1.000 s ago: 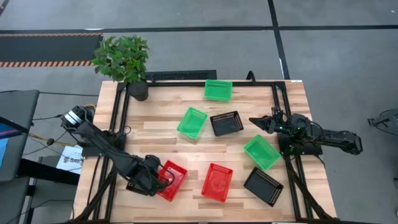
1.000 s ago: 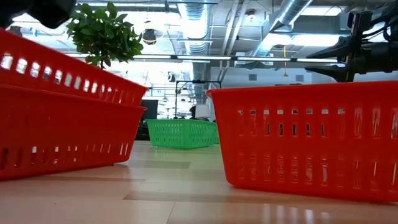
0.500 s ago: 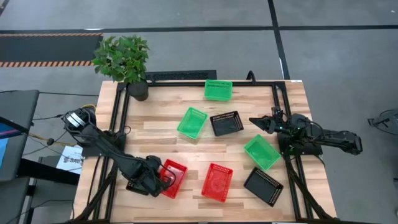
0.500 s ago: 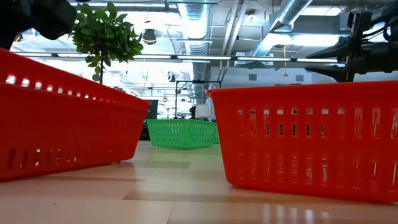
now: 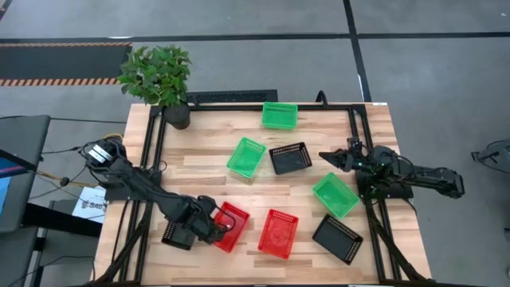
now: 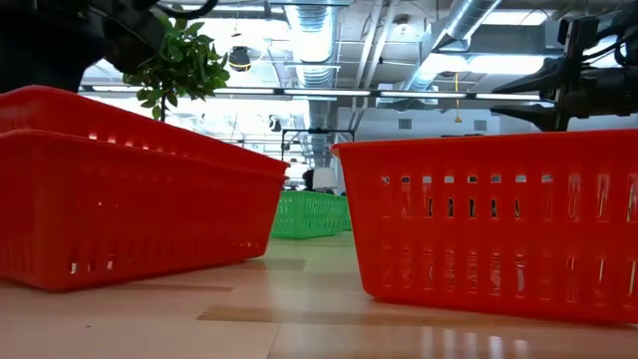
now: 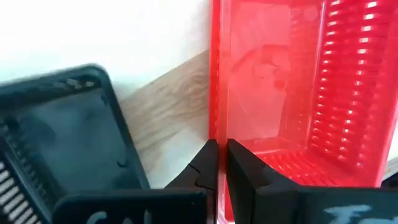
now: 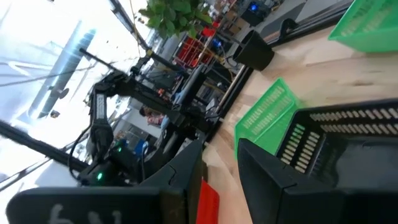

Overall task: Stack baskets by color
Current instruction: Stack the top red bin on top of the bottom left red bin, then stack the top black bin on top of the bottom left black bin

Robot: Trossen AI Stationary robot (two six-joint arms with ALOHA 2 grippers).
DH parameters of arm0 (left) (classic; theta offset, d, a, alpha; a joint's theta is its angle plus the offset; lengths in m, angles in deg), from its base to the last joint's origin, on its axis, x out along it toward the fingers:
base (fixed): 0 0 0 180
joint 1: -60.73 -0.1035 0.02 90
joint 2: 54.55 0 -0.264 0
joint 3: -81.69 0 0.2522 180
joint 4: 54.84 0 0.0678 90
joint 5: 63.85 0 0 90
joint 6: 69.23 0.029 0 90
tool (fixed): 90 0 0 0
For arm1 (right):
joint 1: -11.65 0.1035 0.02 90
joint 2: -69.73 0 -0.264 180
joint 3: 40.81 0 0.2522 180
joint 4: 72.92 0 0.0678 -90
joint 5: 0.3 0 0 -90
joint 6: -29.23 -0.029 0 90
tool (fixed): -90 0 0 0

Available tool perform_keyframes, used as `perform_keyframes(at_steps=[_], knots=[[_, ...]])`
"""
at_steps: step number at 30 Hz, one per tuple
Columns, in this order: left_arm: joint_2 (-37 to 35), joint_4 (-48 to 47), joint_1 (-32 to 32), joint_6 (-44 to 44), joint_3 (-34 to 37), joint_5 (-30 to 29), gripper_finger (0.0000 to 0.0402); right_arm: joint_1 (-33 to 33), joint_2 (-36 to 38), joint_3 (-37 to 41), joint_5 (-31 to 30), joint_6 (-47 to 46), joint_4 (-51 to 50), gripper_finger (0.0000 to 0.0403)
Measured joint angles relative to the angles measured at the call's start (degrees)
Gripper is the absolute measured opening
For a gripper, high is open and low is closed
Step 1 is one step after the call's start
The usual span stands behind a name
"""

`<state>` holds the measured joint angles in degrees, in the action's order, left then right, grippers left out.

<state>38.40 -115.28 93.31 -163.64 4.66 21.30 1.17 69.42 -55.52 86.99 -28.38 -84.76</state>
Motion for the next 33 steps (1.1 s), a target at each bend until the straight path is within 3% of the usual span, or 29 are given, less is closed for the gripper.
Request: perform_keyframes(at_steps=[4,11,17,21,27,30,33], knots=[[0.0,1.8,-1.6,4.7,0.0,0.3,0.0032,0.0,0.0,0.0,3.3,0.4,0.0,0.0124],[0.0,3.0,-4.7,11.3,0.0,5.8,0.0145,0.0,0.0,0.0,6.1,-0.7,0.2,0.0124],[-5.2,2.2,-5.8,11.6,0.0,4.0,0.021,0.0,-0.7,-4.0,7.0,1.8,-1.7,0.0124],[-10.7,1.4,-5.8,9.6,0.0,-0.4,0.0218,0.0,-4.2,-10.0,7.0,6.2,-4.7,0.0124],[-18.5,-8.1,-4.9,4.2,0.0,-0.4,0.02,0.3,-15.6,-22.3,7.0,12.4,-12.5,0.0124],[-20.0,-13.7,-3.9,1.2,0.0,-0.2,0.0187,1.4,-23.7,-29.4,7.1,15.4,-22.3,0.0124],[-20.1,-16.4,-2.9,0.6,0.0,-0.1,0.0178,3.9,-31.9,-36.5,8.7,18.5,-38.2,0.0124]])
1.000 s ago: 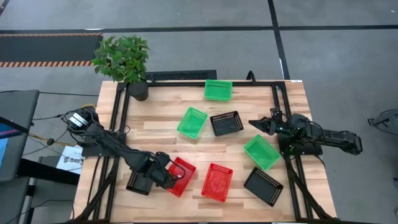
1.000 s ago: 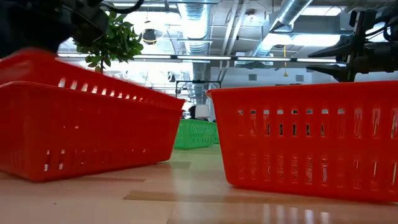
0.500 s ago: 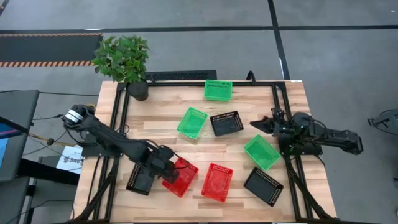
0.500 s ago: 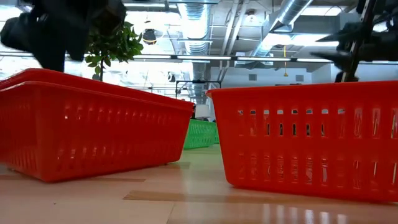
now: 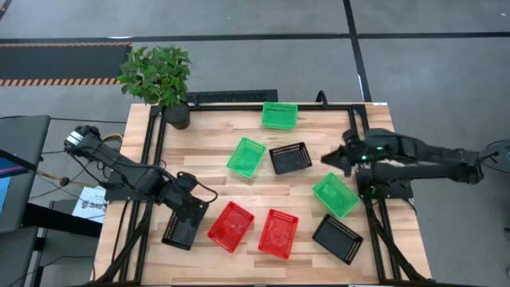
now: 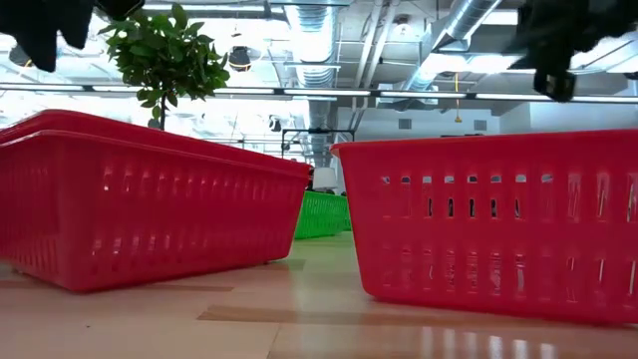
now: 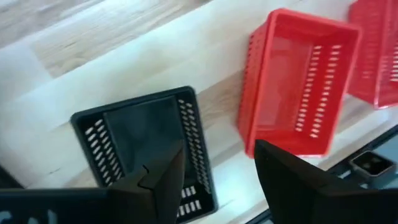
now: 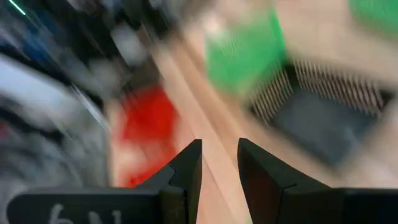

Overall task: Stack baskets by color
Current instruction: Stack the top black bin on top of the bottom left black bin

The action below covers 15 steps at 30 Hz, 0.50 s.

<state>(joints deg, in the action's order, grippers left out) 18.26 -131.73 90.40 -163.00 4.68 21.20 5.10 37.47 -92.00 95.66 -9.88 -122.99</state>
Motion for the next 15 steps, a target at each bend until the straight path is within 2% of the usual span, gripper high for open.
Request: perform_keyframes(at_steps=[4,7,9,12,15], knots=[[0.4,-1.2,0.8,0.3,0.0,0.2,0.0176,5.7,-12.3,-7.4,3.8,1.5,-18.2,0.0119],[0.4,-2.4,1.2,0.5,0.0,-0.8,0.0176,11.8,-19.2,-9.8,9.4,0.8,-24.3,0.0105],[0.4,-2.5,1.5,0.7,0.0,-2.4,0.0176,16.3,-22.4,-10.0,10.5,-1.2,-25.7,0.0095],[0.4,-3.4,2.0,0.5,0.0,-5.2,0.0176,22.5,-26.7,-10.0,8.6,-4.9,-26.7,0.0082],[0.4,-3.6,2.1,0.4,0.0,-7.7,0.0176,26.9,-29.4,-10.0,1.8,-10.7,-25.8,0.0075]])
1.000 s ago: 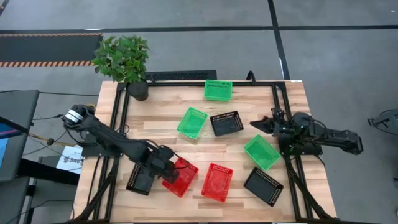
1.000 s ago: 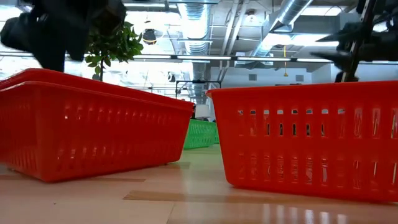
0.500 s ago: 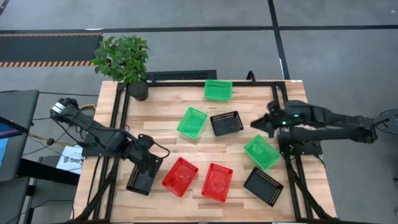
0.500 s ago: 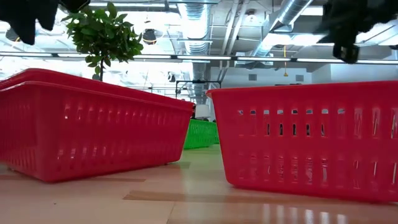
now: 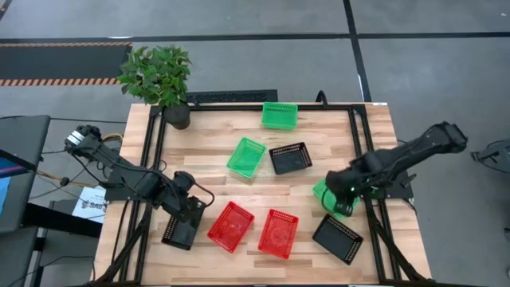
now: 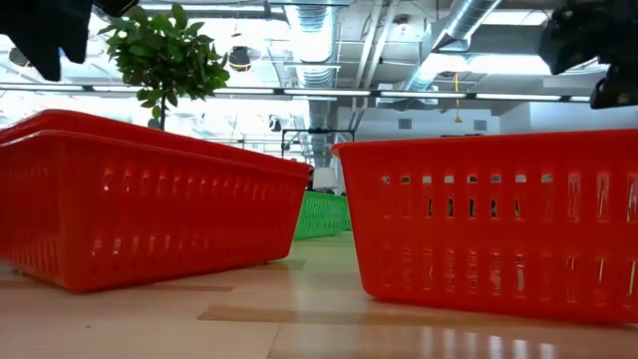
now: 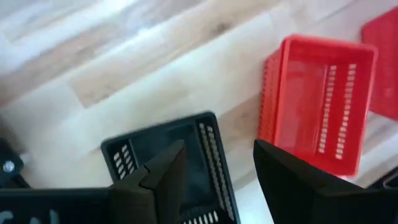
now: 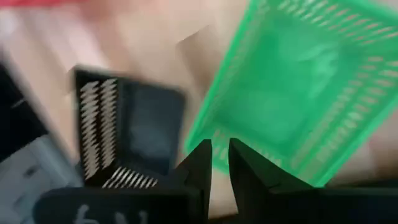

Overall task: Stack baskets by color
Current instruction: Stack the top black bin on top of the bottom left black bin

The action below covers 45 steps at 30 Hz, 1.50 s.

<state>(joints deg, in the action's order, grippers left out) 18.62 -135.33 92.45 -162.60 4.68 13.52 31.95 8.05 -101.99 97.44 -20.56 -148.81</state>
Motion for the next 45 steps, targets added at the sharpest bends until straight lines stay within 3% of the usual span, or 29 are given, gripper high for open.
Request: perform_keyframes(at_steps=[3,5,11,16,24,30,45], knots=[[0.0,0.0,-0.2,-0.6,0.0,-3.7,0.0176,1.9,-1.8,0.0,-9.7,-5.8,0.3,0.0072],[0.0,0.8,-1.2,-1.3,0.0,-7.9,0.0175,1.2,-2.5,0.0,-12.5,-6.9,1.2,0.0071],[0.0,9.3,-10.1,11.2,0.0,-12.9,0.0175,-2.9,-3.3,0.0,-13.7,-11.9,-1.8,0.0085],[0.0,18.5,-19.0,23.6,0.0,-14.3,0.0175,-5.6,-2.6,0.0,-13.8,-16.4,-8.4,0.0137],[2.0,31.2,-30.9,39.2,0.0,-9.1,0.0175,-8.1,-2.6,0.0,-16.3,-18.7,-11.4,0.0209],[5.0,36.5,-33.5,42.3,0.0,-3.0,0.0175,-10.9,-2.0,2.3,-18.4,-18.5,-11.8,0.0208],[5.1,36.7,-33.5,44.6,0.0,-1.6,0.0175,-13.8,-2.2,7.5,-16.8,-16.9,-3.6,0.0194]])
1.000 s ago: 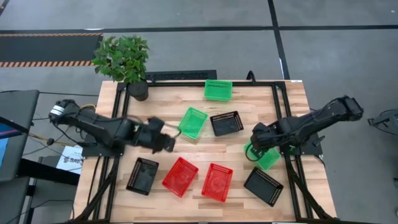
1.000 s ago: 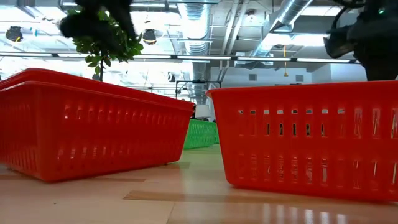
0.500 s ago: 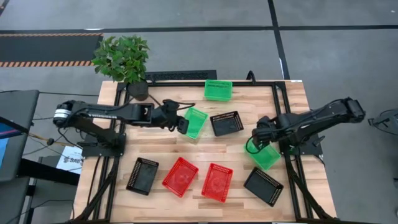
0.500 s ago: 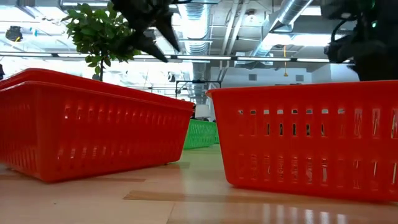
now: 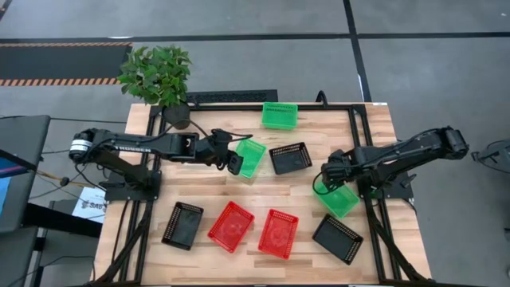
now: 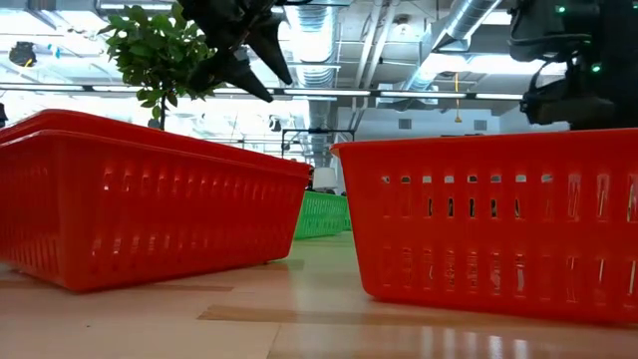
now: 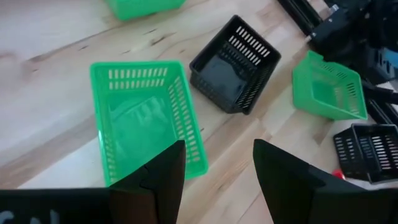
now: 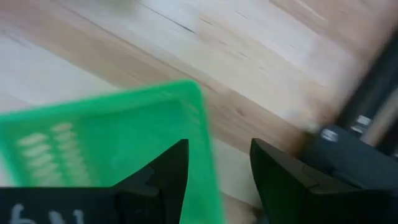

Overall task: Stack baskets by color
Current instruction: Stack the top black bin on top of the bottom left black bin

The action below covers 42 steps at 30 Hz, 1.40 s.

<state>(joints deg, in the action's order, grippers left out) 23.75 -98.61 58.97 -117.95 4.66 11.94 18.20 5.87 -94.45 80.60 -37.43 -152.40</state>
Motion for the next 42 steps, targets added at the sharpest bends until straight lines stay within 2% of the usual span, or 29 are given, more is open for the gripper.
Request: perform_keyframes(at_steps=[4,7,10,14,16,22,31,36,42], knots=[[0.7,6.0,0.3,5.1,0.0,1.2,0.0175,-0.8,0.0,0.0,-0.6,3.1,7.4,0.0193],[4.0,16.4,-0.1,10.6,-0.4,4.3,0.0175,-1.9,0.0,-0.7,0.0,4.4,8.0,0.019],[9.6,16.6,-0.9,15.3,-3.7,5.0,0.0174,-1.2,0.6,-3.0,0.0,4.6,6.7,0.0186],[17.4,13.4,-2.8,21.1,-10.6,0.6,0.0173,0.4,2.7,-6.1,-0.1,4.6,4.9,0.0182],[21.2,13.0,-4.4,24.2,-13.7,0.6,0.0173,1.3,3.6,-7.1,-0.1,3.7,4.5,0.0179],[31.3,12.1,-9.2,33.8,-21.9,7.1,0.0173,7.0,6.6,-7.6,0.0,-3.5,4.5,0.0172],[44.8,3.6,-11.5,42.3,-35.5,11.0,0.0172,18.0,7.7,-7.5,-0.2,-14.8,3.1,0.017],[50.1,-2.1,-11.4,43.5,-41.3,9.0,0.0172,21.0,7.6,-7.5,-0.6,-17.9,3.3,0.017],[51.7,-5.4,-11.5,45.7,-42.0,9.4,0.0153,22.8,7.6,-7.5,-1.7,-19.0,3.2,0.017]])
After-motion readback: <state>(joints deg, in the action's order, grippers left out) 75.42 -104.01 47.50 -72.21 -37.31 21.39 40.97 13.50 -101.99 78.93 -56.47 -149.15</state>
